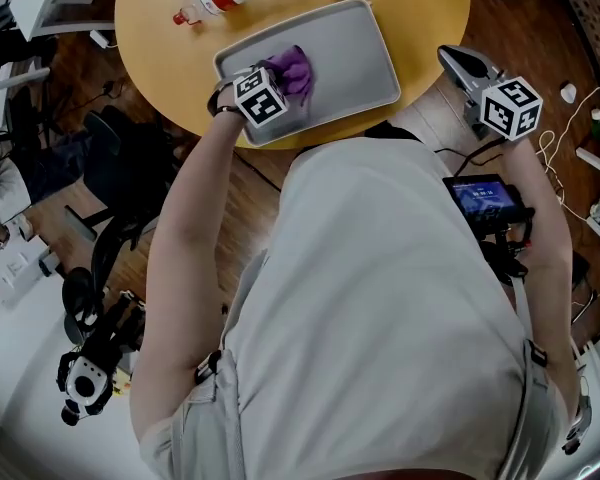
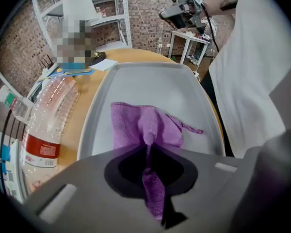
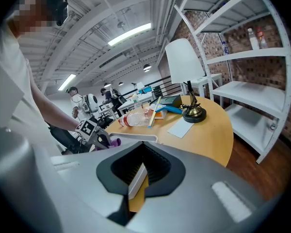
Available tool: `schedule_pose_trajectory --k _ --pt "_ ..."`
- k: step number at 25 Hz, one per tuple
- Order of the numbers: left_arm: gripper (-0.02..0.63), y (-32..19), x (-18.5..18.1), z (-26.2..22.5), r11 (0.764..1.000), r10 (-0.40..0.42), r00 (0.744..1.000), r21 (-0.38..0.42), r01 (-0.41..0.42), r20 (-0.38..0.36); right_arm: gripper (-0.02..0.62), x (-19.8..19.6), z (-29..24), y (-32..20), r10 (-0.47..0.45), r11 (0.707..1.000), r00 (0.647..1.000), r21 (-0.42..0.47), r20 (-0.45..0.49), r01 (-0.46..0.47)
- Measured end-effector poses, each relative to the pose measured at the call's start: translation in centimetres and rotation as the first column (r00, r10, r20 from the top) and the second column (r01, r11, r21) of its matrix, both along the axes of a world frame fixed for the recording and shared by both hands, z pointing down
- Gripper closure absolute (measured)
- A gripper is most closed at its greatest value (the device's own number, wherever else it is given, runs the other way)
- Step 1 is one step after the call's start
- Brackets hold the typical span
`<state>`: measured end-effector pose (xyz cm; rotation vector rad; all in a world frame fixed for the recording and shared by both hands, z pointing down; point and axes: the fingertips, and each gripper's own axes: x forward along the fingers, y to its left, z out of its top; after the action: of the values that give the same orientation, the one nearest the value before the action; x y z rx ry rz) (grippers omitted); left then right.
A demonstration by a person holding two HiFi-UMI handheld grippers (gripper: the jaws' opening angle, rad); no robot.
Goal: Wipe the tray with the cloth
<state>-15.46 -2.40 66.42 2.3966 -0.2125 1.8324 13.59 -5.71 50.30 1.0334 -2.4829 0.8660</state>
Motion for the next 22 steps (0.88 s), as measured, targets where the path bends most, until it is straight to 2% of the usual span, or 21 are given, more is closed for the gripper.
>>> schedule_pose_trajectory --k 3,12,17,22 --pt "0.577 -2.0 -0.5 0.3 1.000 -0.014 1.000 0.010 0.014 0.014 0.592 0.7 0.4 0.1 0.022 1.000 1.000 -0.009 -0.001 -0.022" --pt "0.575 -7.1 -1.5 0.1 0.993 -0.042 0.995 0.110 0.031 0.095 0.592 1.7 0.9 0.4 0.066 0.997 0.998 -0.037 -0.004 -0.066" --pt "0.577 -7.1 -0.7 0.0 0.991 -0.041 0.993 0.129 0.026 0.111 0.593 1.6 1.2 0.3 0.064 0.997 0.998 -0.044 0.000 -0.064" --pt "0.577 -8.0 2.0 0.0 0.990 -0.006 0.995 0.140 -0.008 0.103 0.592 1.7 1.0 0.1 0.064 0.997 0.998 -0.037 0.002 -0.064"
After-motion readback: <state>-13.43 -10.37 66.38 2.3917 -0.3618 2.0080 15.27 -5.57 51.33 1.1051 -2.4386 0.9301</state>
